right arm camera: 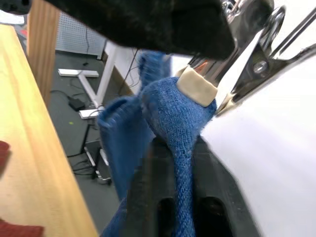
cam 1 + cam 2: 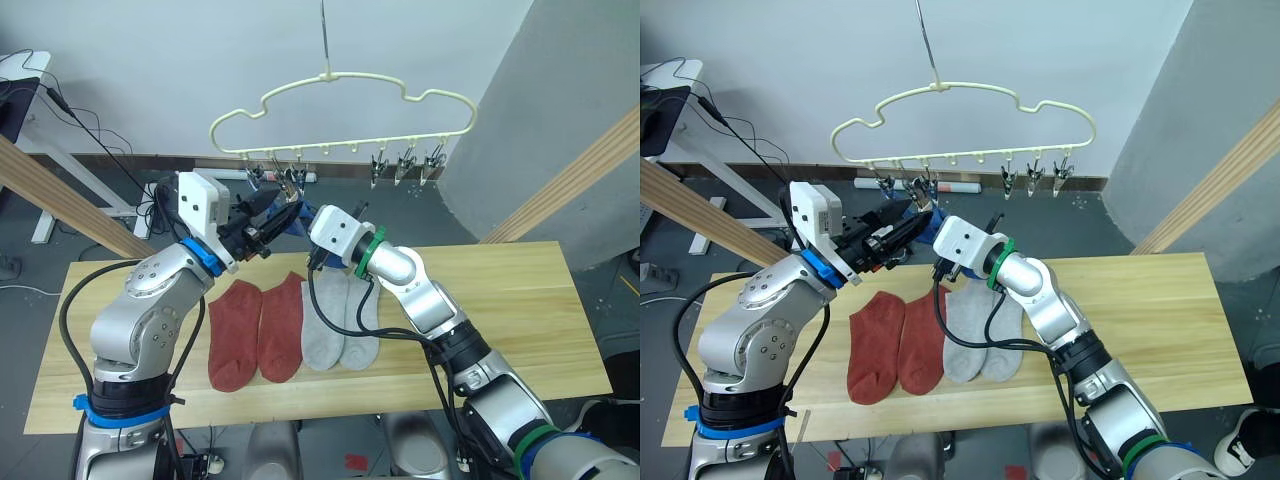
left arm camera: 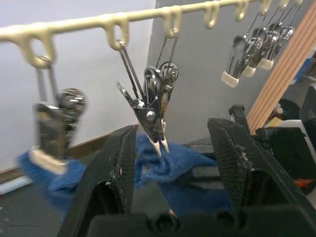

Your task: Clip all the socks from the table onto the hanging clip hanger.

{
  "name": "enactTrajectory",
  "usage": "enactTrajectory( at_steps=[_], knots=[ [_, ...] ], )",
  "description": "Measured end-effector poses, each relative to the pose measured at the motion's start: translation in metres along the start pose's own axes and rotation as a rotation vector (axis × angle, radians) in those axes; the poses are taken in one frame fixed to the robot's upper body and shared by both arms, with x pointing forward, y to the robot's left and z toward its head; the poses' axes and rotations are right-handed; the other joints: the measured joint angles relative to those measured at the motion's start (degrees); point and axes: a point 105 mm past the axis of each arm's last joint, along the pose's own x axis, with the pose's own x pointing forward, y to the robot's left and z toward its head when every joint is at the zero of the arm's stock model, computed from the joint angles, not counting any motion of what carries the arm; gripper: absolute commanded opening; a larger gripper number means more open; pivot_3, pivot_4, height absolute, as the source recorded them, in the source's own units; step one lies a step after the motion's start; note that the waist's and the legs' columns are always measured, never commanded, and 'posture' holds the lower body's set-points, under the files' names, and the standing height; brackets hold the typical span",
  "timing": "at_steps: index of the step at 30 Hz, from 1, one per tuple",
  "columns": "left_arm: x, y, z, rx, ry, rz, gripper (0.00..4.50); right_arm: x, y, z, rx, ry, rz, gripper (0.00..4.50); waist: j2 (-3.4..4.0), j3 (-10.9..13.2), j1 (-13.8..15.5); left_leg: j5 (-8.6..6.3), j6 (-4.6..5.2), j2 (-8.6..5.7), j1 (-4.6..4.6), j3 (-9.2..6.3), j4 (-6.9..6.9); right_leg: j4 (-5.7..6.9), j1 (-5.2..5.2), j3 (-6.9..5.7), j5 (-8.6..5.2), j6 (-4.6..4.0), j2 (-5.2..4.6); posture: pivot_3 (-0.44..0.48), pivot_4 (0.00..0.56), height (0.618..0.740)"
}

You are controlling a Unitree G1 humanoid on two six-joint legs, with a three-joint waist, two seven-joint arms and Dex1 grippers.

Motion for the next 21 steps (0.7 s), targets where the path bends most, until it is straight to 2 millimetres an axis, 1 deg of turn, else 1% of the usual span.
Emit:
enactTrajectory(
  at_steps=[3,6,9,12,15,18,21],
  knots=[
    [-0.002,0.001,-0.002,0.009,-0.001,0.015,2.58,-0.004,0.002,-0.009,0.03,0.048,0.024,2.45,0.0,0.0,0.05,0.0,0.0,0.0,0.0,0.0,0.0,0.0,0.0,-0.01,0.0,0.0,0.0,-0.191,0.369,0.733],
    [-0.003,0.003,-0.004,0.03,-0.006,0.032,2.58,-0.018,0.004,-0.017,0.056,0.096,0.061,2.45,0.01,0.01,0.12,0.0,0.0,-0.01,-0.03,0.0,-0.01,-0.03,-0.01,-0.01,0.0,0.0,-0.01,-0.194,0.373,0.733],
    [-0.003,0.002,-0.003,0.073,-0.025,0.042,2.58,-0.038,-0.003,-0.017,0.08,0.117,0.084,2.45,0.03,0.02,0.18,0.0,0.0,-0.02,-0.03,0.0,-0.01,-0.06,0.0,-0.01,0.0,0.0,-0.02,-0.2,0.375,0.733],
    [-0.001,-0.002,-0.001,0.141,-0.053,0.042,2.58,-0.062,-0.016,-0.01,0.099,0.116,0.096,2.45,0.03,0.02,0.16,0.0,0.01,-0.02,-0.03,0.0,-0.01,-0.06,0.0,0.0,0.0,0.0,-0.01,-0.213,0.378,0.733],
    [0.004,-0.011,-0.003,0.194,-0.083,0.03,2.58,-0.09,-0.033,0.001,0.112,0.101,0.115,2.45,0.05,0.04,0.14,-0.01,0.01,-0.03,-0.04,0.01,-0.01,-0.09,0.02,0.01,0.0,0.0,-0.01,-0.229,0.378,0.733],
    [0.011,-0.018,-0.002,0.229,-0.126,0.044,2.58,-0.108,-0.05,0.016,0.145,0.074,0.124,2.45,0.03,0.06,0.02,-0.01,0.02,-0.03,-0.02,0.03,0.0,-0.08,0.04,0.03,0.0,0.0,0.0,-0.242,0.377,0.733],
    [0.018,-0.019,-0.004,0.25,-0.162,0.083,2.58,-0.12,-0.059,0.023,0.176,0.069,0.124,2.45,0.02,0.06,-0.2,-0.01,0.02,-0.01,0.0,0.05,-0.01,-0.07,0.05,0.05,0.0,0.0,0.03,-0.258,0.376,0.733]
  ],
)
